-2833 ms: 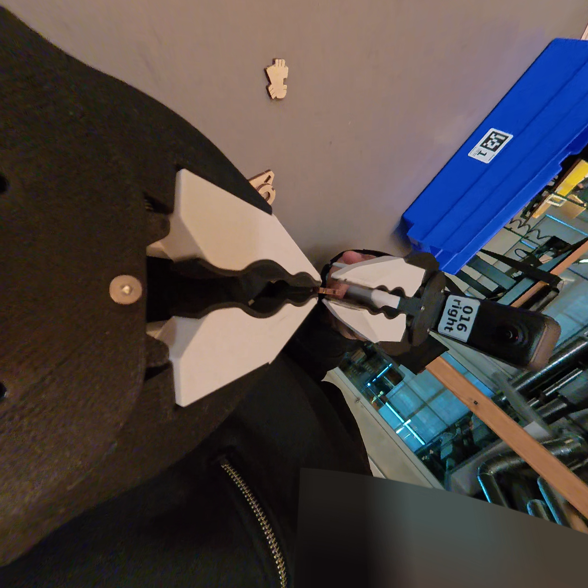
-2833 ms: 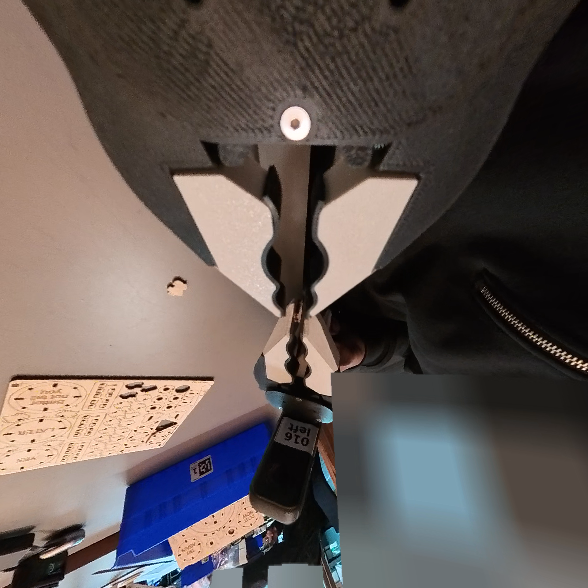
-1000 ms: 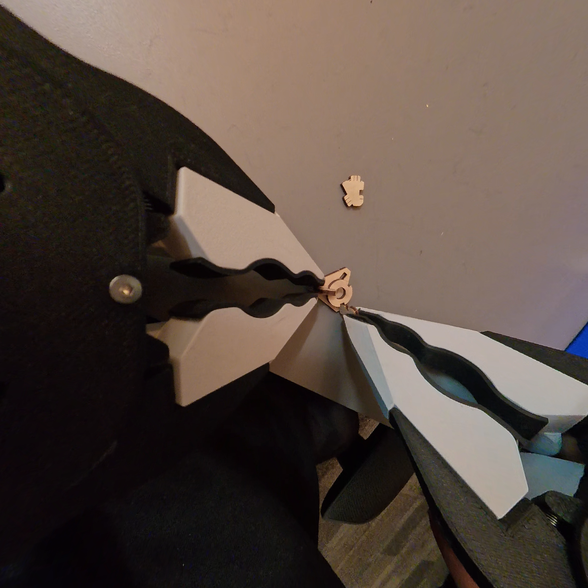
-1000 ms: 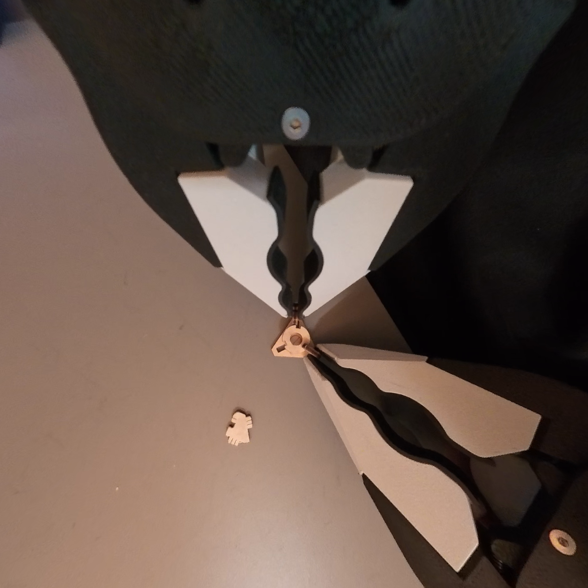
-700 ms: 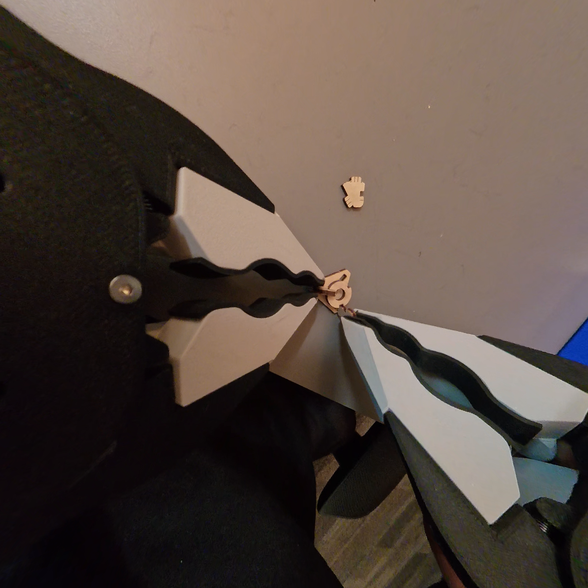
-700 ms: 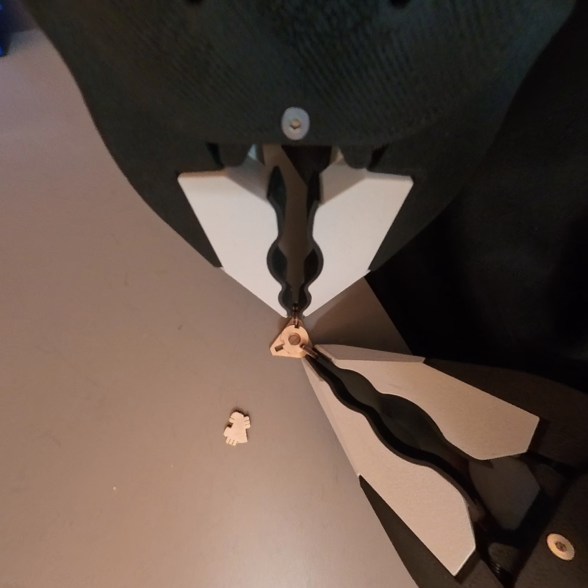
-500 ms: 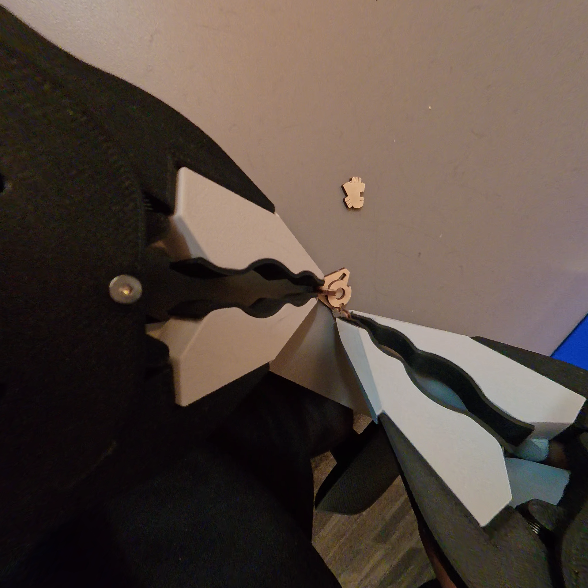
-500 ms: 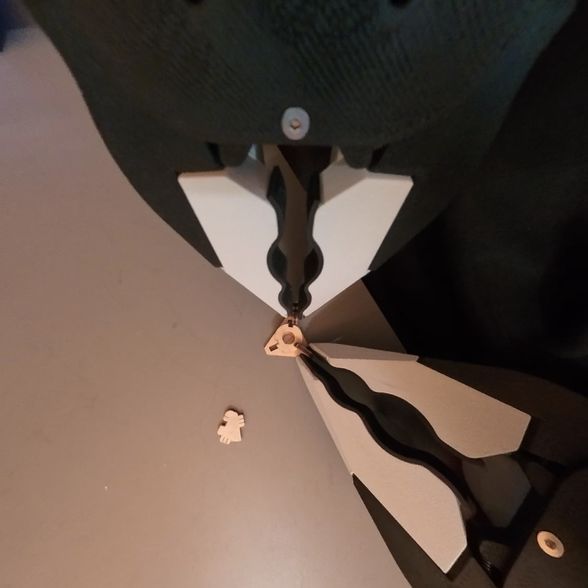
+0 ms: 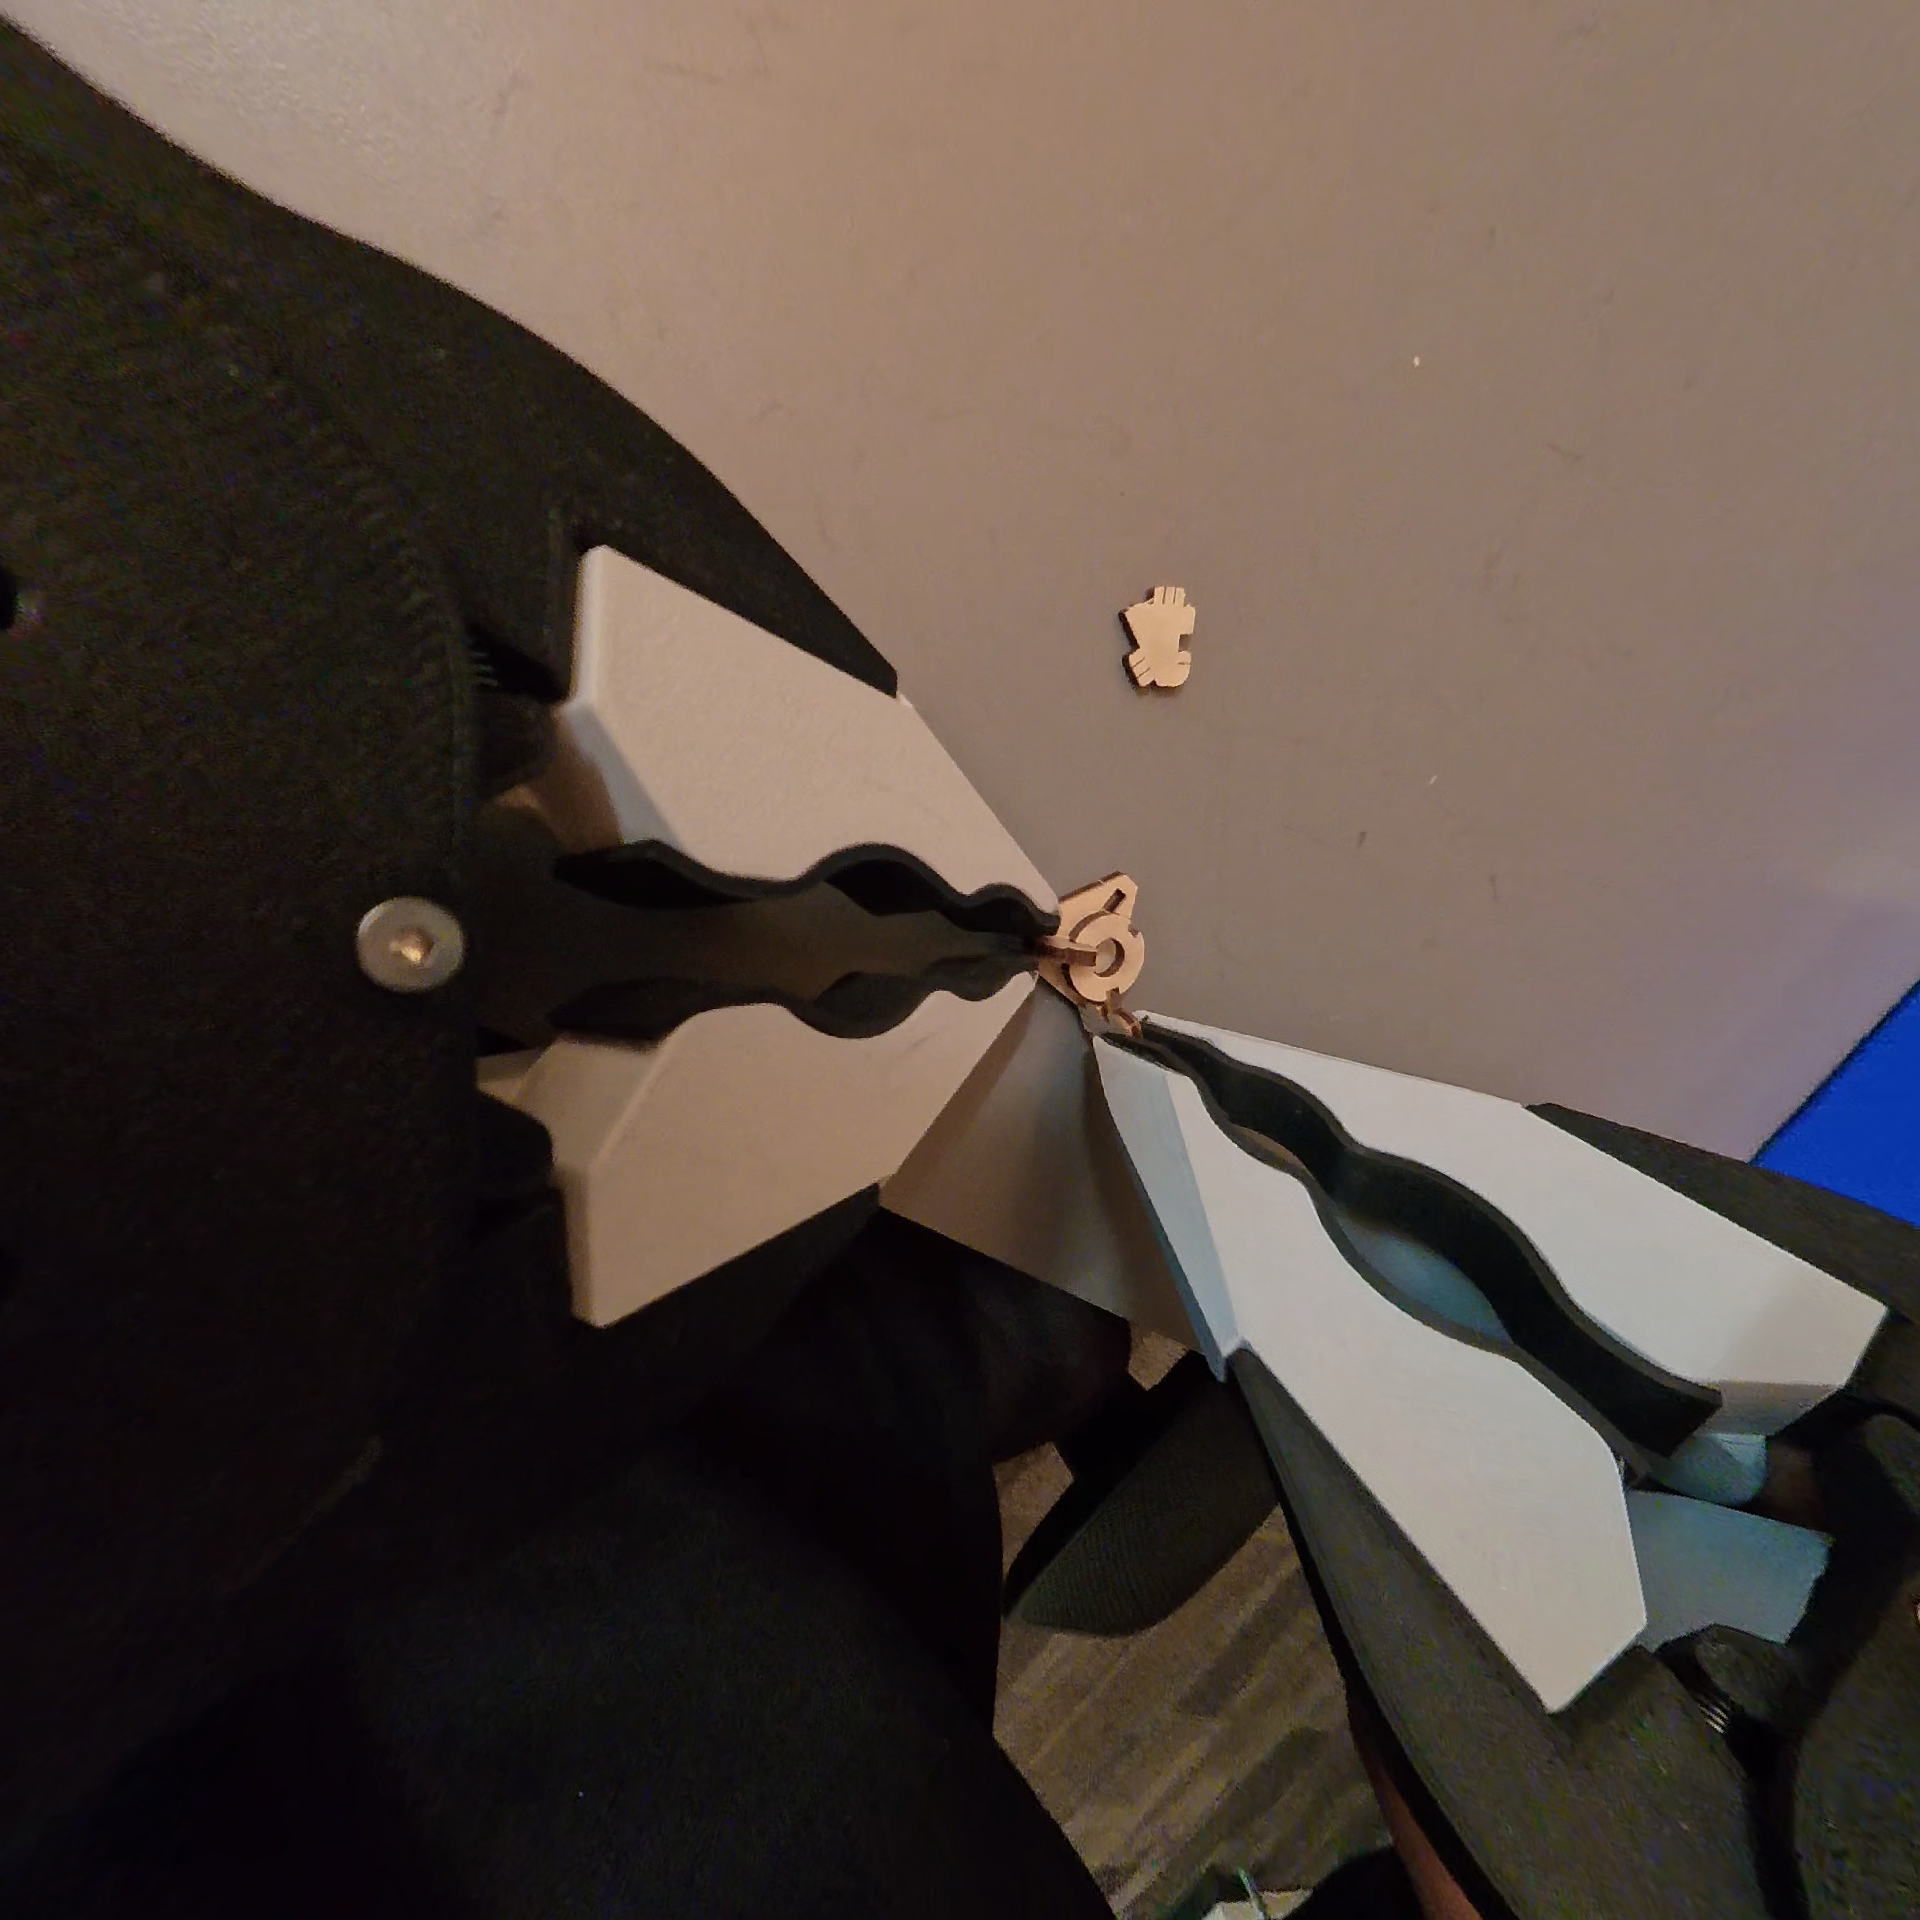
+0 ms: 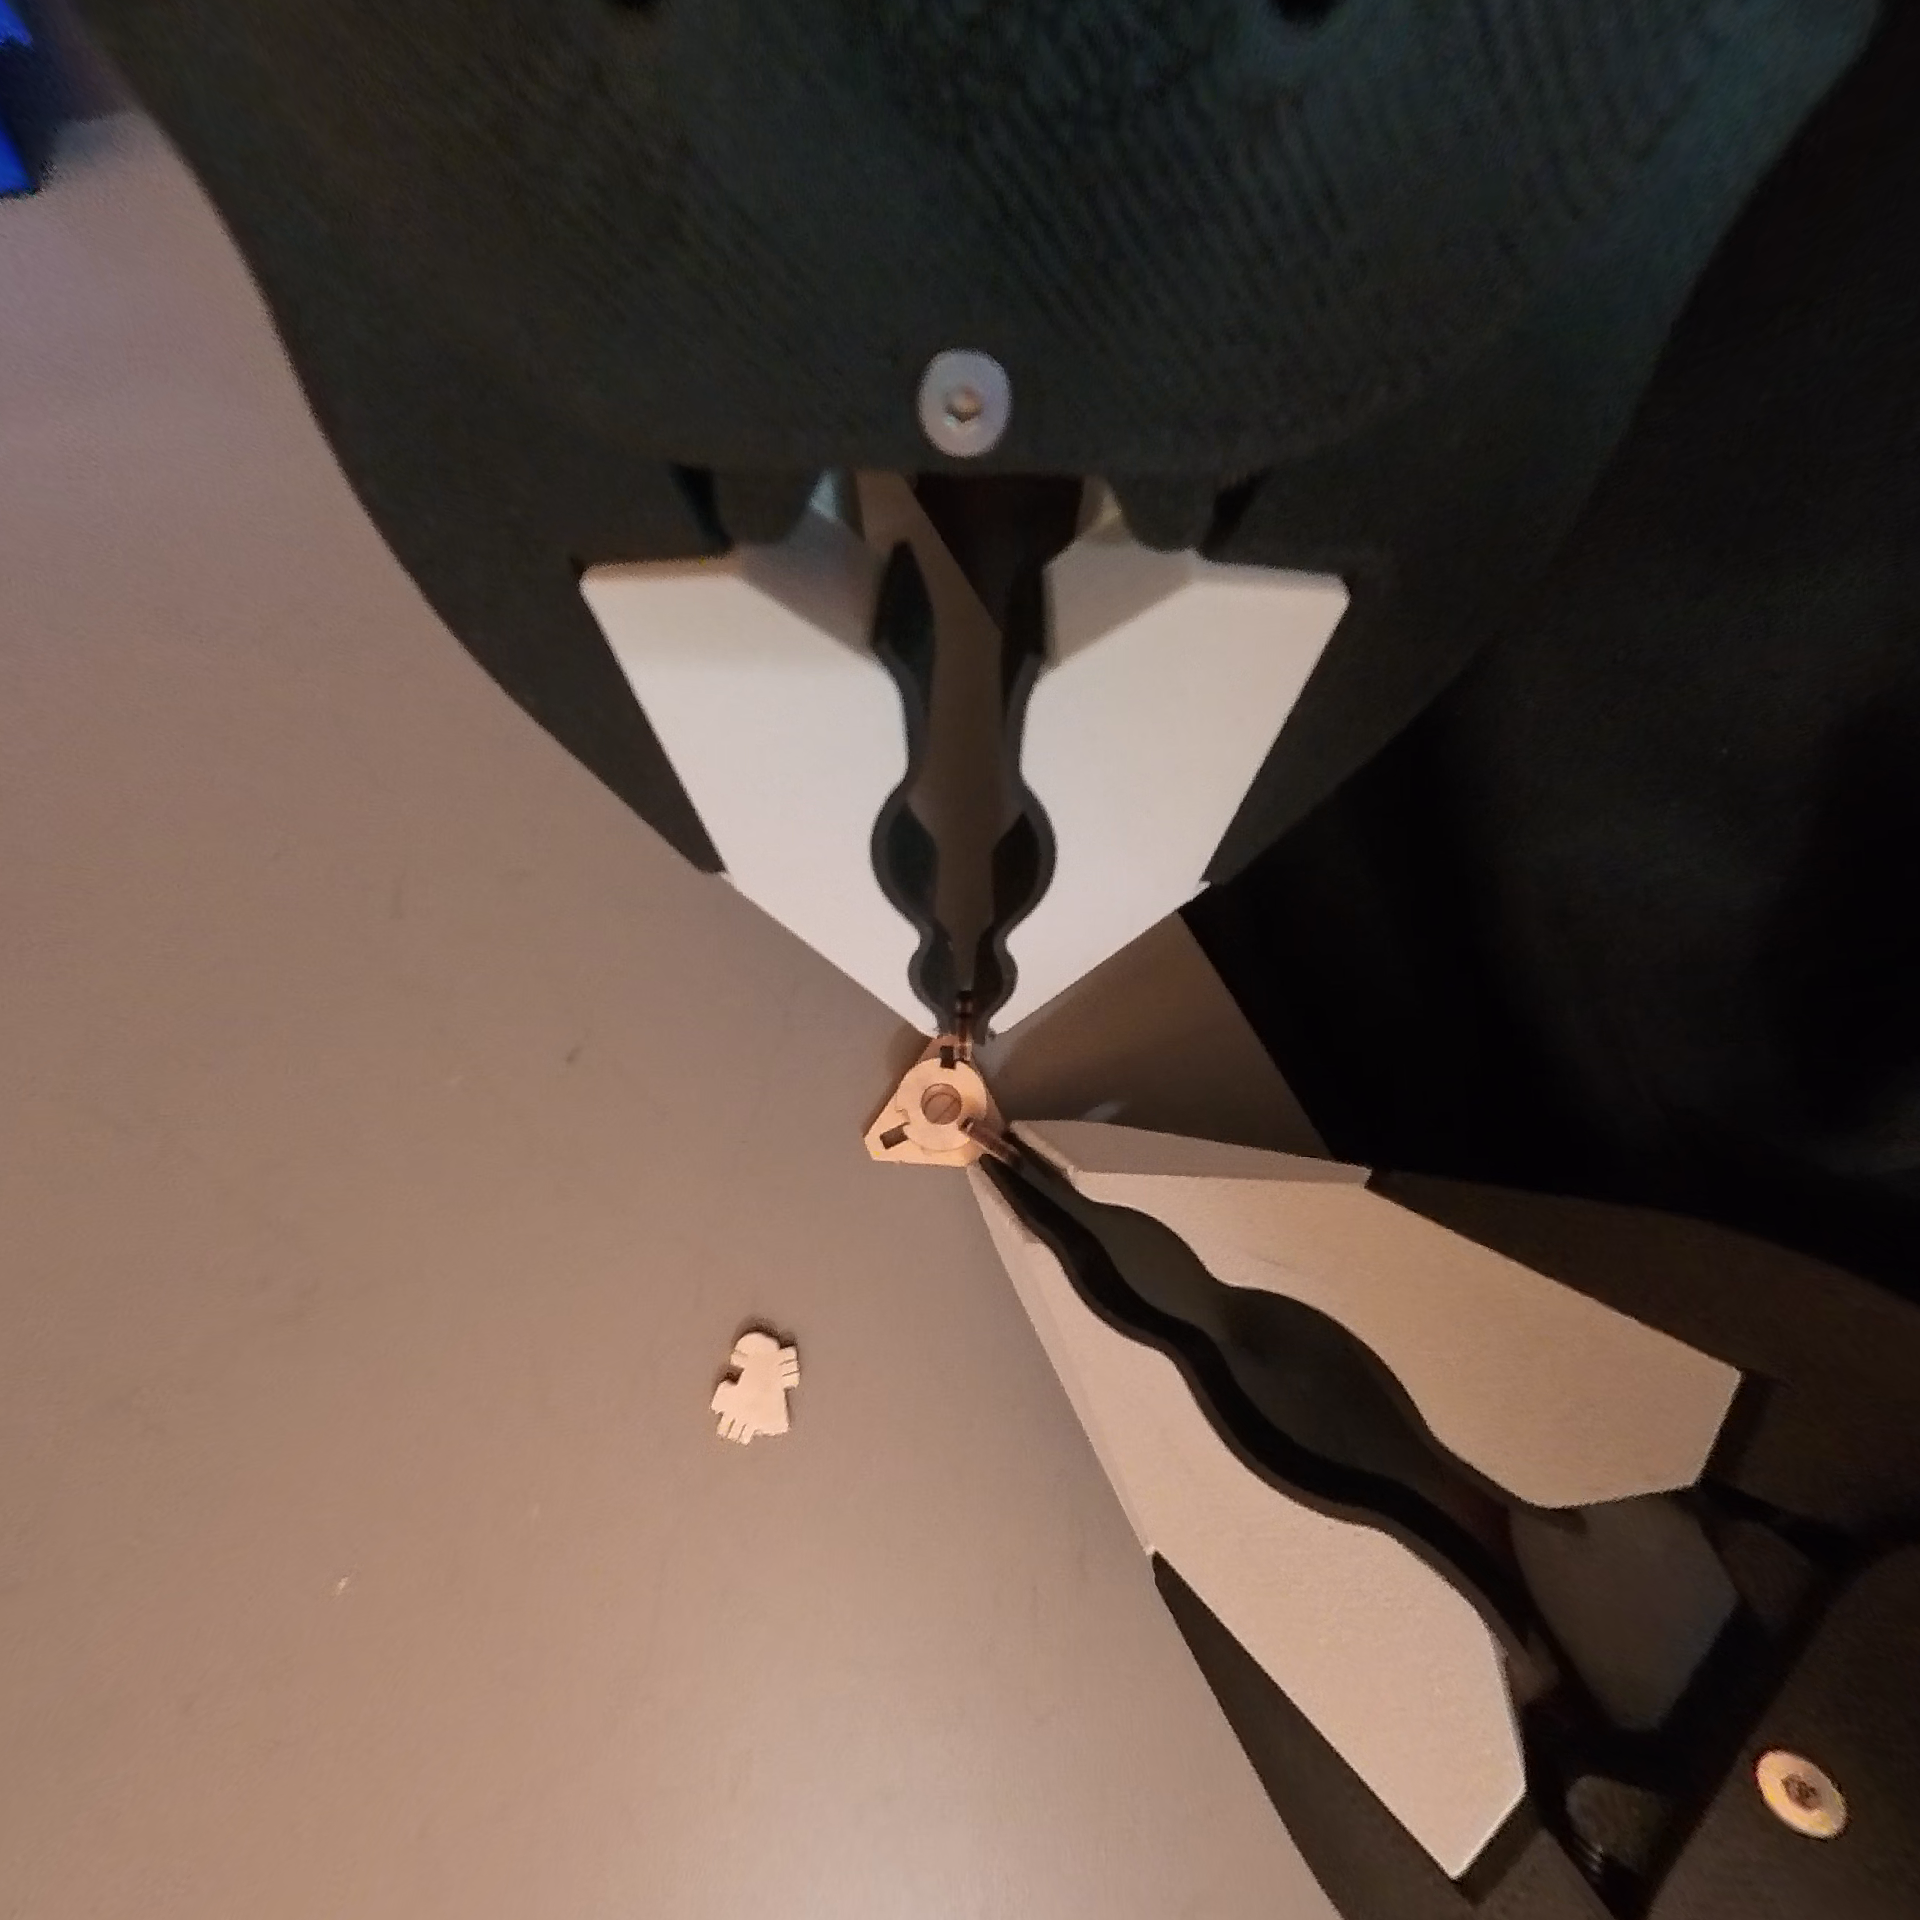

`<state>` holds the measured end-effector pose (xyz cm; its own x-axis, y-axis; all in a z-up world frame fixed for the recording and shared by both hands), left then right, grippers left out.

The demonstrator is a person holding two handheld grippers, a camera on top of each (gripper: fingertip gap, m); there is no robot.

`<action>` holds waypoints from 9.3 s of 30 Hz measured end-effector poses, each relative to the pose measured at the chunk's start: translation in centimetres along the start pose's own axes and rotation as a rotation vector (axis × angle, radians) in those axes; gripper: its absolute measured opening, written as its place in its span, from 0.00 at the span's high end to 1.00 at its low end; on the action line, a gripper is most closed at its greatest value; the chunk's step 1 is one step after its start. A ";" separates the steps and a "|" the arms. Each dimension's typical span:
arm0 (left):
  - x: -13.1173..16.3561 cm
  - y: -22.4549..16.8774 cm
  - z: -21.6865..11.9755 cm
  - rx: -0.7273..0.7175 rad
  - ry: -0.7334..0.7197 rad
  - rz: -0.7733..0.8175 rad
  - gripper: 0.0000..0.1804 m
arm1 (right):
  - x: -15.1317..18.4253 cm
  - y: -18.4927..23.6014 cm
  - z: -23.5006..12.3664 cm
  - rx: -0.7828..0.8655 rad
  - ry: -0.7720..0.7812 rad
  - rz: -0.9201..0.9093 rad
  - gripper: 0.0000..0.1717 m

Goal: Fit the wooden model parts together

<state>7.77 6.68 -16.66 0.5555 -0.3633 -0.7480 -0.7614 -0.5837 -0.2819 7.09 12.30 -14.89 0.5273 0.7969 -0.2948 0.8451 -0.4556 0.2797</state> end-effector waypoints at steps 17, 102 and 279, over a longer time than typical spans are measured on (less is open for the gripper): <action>0.2 -0.2 0.0 -0.036 -0.011 0.059 0.99 | 0.2 -0.4 0.0 -0.039 0.033 0.049 1.00; -0.7 -0.7 0.4 0.067 -0.010 -0.006 0.91 | -0.1 0.2 -0.1 -0.052 0.111 -0.058 1.00; -0.4 -0.5 -0.4 0.273 0.045 -0.114 0.93 | 0.5 -0.3 0.2 0.143 0.002 -0.871 1.00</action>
<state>8.06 6.77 -15.97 0.6521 -0.3421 -0.6765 -0.7517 -0.4076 -0.5185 7.07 12.75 -15.29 -0.3099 0.8845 -0.3487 0.9496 0.2693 -0.1606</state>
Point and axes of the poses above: each gripper's, where its closed fingertips meet, z out along the fingers, x out of its underside, y = z × x across the jaws, the point moved 4 cm from there along -z, back along the fingers, and after that the axes turned 7 degrees about -x, right-handed, at the moved point
